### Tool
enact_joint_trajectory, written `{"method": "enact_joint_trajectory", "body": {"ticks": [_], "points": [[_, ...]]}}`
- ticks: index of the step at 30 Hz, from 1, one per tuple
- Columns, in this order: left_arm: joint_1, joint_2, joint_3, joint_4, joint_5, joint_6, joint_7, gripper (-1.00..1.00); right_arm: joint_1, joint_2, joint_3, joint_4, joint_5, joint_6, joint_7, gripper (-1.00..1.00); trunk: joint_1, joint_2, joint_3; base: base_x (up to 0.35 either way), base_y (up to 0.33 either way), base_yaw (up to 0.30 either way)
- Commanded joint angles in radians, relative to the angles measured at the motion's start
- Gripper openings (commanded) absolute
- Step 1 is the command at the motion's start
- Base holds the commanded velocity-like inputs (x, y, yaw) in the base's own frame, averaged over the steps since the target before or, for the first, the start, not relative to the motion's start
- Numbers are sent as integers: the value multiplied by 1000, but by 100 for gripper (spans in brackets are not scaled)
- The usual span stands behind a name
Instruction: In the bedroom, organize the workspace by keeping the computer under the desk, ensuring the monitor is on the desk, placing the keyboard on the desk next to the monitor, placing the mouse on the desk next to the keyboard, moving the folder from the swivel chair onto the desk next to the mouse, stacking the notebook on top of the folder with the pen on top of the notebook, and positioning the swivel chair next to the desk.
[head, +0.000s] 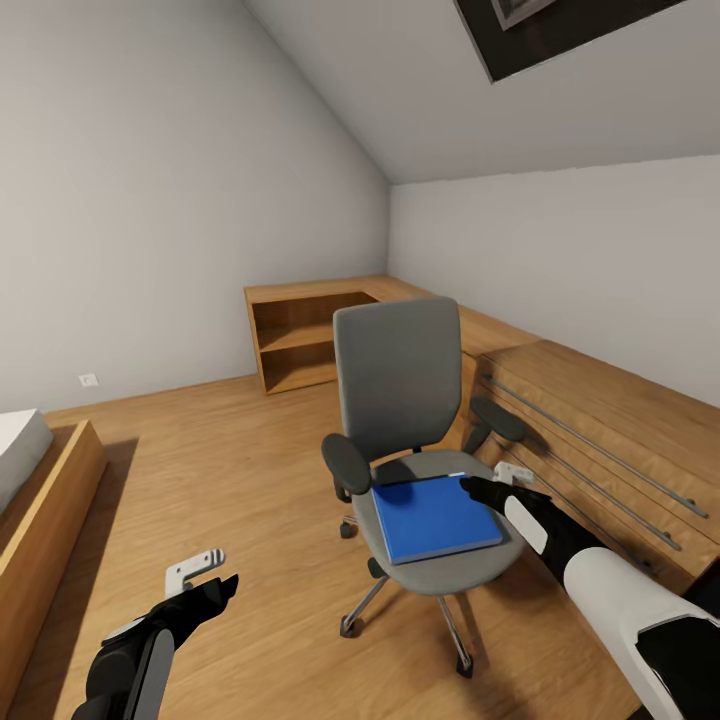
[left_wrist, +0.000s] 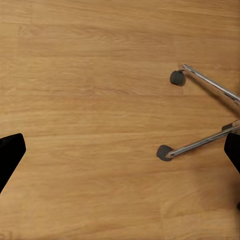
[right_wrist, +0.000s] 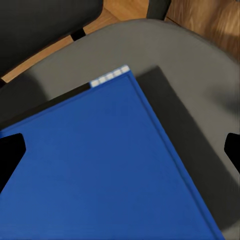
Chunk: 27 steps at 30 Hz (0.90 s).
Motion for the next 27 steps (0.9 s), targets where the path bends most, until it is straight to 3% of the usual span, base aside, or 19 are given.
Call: {"method": "enact_joint_trajectory", "body": {"ticks": [1, 13, 19, 27], "points": [[-1, -1, 2, -1, 10, 5, 5, 100, -1, -1, 8, -3, -9, 3, -10, 100, 0, 0, -1, 0, 0, 0], [-1, -1, 2, -2, 10, 4, 4, 100, 1, 2, 11, -39, -8, 0, -67, 100, 0, 0, -1, 95, 0, 0], [-1, -1, 2, -2, 10, 4, 4, 100, 2, 2, 10, -65, -8, 4, -75, 100, 0, 0, -1, 219, 0, 0], [-1, -1, 2, -2, 10, 4, 4, 100, 2, 3, 11, -74, -9, 6, -76, 100, 0, 0, -1, 52, 0, 0]]}}
